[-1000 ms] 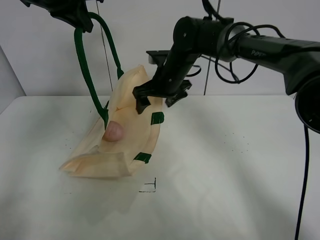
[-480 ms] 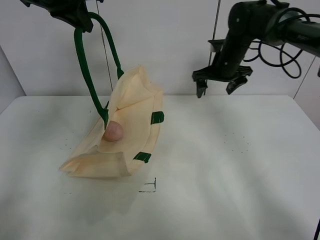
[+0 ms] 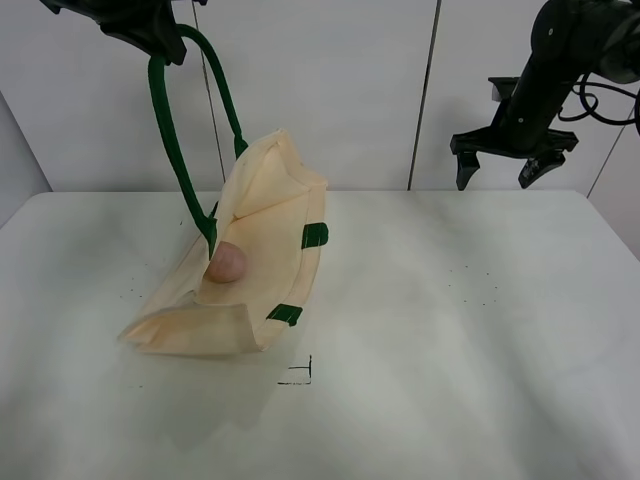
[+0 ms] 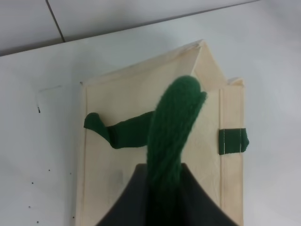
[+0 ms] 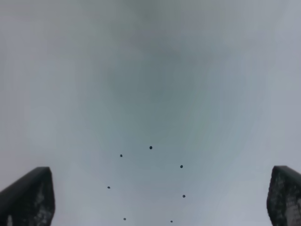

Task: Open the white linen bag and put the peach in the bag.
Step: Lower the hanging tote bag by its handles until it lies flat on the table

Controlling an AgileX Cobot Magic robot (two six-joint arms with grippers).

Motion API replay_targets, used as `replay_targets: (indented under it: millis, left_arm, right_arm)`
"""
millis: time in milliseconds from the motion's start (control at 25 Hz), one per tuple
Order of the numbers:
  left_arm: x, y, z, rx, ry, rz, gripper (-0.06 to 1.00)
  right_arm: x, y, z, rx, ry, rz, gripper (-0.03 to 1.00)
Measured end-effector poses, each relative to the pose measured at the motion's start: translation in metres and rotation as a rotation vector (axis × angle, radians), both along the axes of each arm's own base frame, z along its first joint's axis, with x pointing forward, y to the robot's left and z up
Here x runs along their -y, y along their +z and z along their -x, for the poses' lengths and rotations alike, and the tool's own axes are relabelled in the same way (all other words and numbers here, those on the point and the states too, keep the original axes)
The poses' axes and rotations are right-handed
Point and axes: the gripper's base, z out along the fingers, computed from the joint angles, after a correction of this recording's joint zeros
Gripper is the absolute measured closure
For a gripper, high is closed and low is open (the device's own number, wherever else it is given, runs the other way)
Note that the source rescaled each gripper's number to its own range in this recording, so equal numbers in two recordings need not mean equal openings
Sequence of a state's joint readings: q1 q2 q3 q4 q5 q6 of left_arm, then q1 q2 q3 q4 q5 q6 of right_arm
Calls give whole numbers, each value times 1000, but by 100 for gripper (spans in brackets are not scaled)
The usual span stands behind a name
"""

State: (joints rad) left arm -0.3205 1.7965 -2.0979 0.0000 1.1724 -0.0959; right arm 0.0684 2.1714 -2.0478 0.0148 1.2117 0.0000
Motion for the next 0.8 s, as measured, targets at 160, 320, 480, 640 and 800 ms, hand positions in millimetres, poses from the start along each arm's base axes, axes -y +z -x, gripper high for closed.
replay_targets:
  millis: [160,320,480,640,800]
  left_arm:
    - [0,0,0,0,0,0,94]
    - [0,0,0,0,0,0,94]
    - [0,0,0,0,0,0,94]
    - [0,0,0,0,0,0,94]
    - [0,0,0,0,0,0,94]
  right_arm:
    - [1,21,19,16,0,-1,-3]
    - [4,40,62,-8,0,1,-3]
    - [9,57,130,-32,0,2,-3]
    - [14,64,209,-32,0,1,-3]
    - [19,58,283,-5,0,-1,-3]
